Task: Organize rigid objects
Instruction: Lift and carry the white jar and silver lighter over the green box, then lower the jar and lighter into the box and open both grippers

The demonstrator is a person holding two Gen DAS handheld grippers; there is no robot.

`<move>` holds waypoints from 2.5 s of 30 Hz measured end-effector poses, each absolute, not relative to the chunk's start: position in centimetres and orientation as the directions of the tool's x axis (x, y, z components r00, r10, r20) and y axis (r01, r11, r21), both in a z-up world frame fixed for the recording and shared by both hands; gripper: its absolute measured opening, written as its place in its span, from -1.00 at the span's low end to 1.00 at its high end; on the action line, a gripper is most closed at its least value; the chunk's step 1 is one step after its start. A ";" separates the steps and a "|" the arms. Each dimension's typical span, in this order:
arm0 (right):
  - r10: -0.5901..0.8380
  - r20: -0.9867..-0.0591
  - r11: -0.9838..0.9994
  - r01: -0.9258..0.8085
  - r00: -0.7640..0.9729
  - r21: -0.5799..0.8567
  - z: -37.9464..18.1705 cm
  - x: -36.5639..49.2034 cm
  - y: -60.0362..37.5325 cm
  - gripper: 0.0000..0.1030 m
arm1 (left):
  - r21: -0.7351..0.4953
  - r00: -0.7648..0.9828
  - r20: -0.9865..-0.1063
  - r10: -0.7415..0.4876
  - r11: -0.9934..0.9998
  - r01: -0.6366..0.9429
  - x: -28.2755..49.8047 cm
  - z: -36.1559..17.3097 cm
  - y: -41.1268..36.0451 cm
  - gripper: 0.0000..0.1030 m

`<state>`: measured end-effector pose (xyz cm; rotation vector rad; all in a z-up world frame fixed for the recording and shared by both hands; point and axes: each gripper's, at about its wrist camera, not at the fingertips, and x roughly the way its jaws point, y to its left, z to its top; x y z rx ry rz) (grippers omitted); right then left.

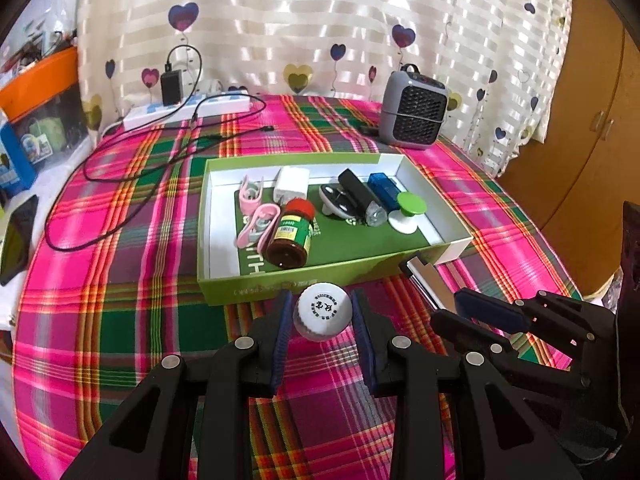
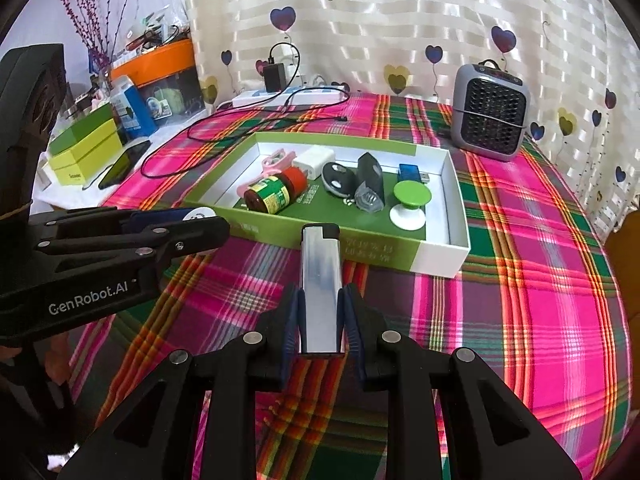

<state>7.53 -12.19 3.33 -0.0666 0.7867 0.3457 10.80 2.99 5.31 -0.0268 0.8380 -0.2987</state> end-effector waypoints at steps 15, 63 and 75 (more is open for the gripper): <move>0.275 -0.679 0.950 -0.302 0.681 0.081 5.1 8.7 -13.6 -0.53 | -0.132 0.645 -0.709 -0.286 0.952 0.277 11.0 6.3 2.1 -0.45; 0.278 -0.736 0.950 -0.292 0.617 0.113 4.5 21.0 -15.4 -0.53 | -0.220 0.565 -0.740 -0.365 0.925 0.310 19.4 3.1 -0.7 -0.45; 0.278 -0.759 0.948 -0.297 0.589 0.116 3.0 22.5 -14.8 -0.53 | -0.208 0.544 -0.762 -0.351 0.929 0.308 20.2 2.0 -1.1 -0.45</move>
